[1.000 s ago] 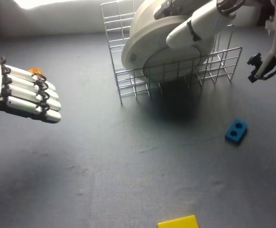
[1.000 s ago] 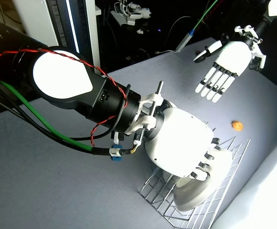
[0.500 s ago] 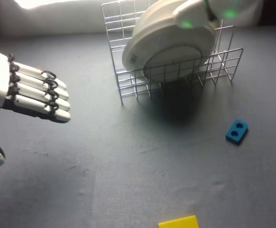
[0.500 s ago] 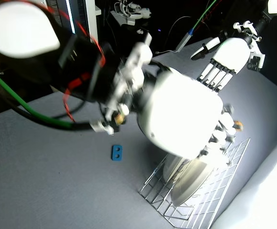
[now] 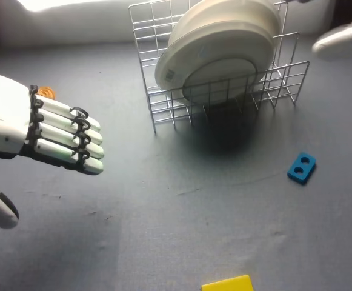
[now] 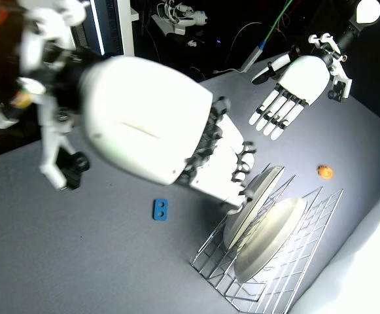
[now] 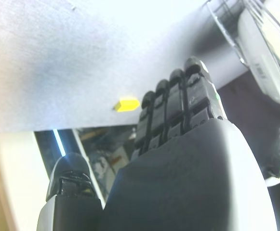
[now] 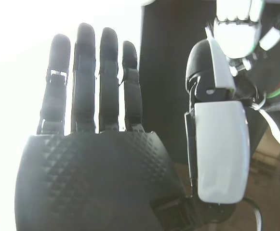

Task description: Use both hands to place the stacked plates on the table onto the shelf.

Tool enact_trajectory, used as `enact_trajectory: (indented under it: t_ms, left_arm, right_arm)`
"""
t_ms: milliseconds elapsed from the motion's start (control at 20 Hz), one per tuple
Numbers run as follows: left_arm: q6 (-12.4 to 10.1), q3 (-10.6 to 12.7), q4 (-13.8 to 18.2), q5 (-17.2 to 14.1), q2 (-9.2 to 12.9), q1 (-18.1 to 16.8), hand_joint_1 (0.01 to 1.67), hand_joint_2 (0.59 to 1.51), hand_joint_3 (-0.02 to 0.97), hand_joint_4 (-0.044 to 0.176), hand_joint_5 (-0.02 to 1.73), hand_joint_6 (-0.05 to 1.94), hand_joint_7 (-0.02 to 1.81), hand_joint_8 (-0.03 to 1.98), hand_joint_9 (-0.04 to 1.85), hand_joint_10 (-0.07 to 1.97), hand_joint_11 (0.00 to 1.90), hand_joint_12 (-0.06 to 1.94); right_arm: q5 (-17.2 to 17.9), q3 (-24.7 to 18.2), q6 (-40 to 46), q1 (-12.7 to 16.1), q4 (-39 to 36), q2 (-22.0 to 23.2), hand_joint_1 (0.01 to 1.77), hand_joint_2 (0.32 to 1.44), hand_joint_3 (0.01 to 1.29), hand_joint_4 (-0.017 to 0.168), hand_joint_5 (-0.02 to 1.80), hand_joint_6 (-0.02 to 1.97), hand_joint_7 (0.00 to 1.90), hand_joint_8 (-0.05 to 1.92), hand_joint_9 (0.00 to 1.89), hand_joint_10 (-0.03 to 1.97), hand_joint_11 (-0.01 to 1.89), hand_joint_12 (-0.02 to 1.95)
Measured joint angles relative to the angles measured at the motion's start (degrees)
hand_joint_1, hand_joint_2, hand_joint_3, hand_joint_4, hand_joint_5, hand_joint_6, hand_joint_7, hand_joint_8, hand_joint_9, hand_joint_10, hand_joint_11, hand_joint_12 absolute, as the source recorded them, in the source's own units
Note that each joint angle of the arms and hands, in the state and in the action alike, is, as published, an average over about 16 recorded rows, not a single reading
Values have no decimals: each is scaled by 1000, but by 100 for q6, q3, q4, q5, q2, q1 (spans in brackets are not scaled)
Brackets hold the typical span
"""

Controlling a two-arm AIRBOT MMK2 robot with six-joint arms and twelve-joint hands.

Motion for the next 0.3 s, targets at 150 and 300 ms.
enact_trajectory:
  t_ms: [150, 300]
  left_arm:
    - [21, -62, 40, 9, 11, -7, 17, 1159, 11, 2, 102, 10, 102, 1, 79, 15, 18, 182]
    - [43, -117, 67, 16, 28, -19, 17, 1158, 11, 2, 112, 10, 114, 2, 90, 15, 18, 207]
  right_arm:
    - [104, -88, -100, -35, -12, 204, 777, 1052, 13, -3, 600, 19, 694, 13, 652, 14, 154, 1185]
    - [224, -137, -192, -63, -25, 365, 782, 1056, 14, -3, 609, 19, 703, 13, 659, 14, 161, 1189]
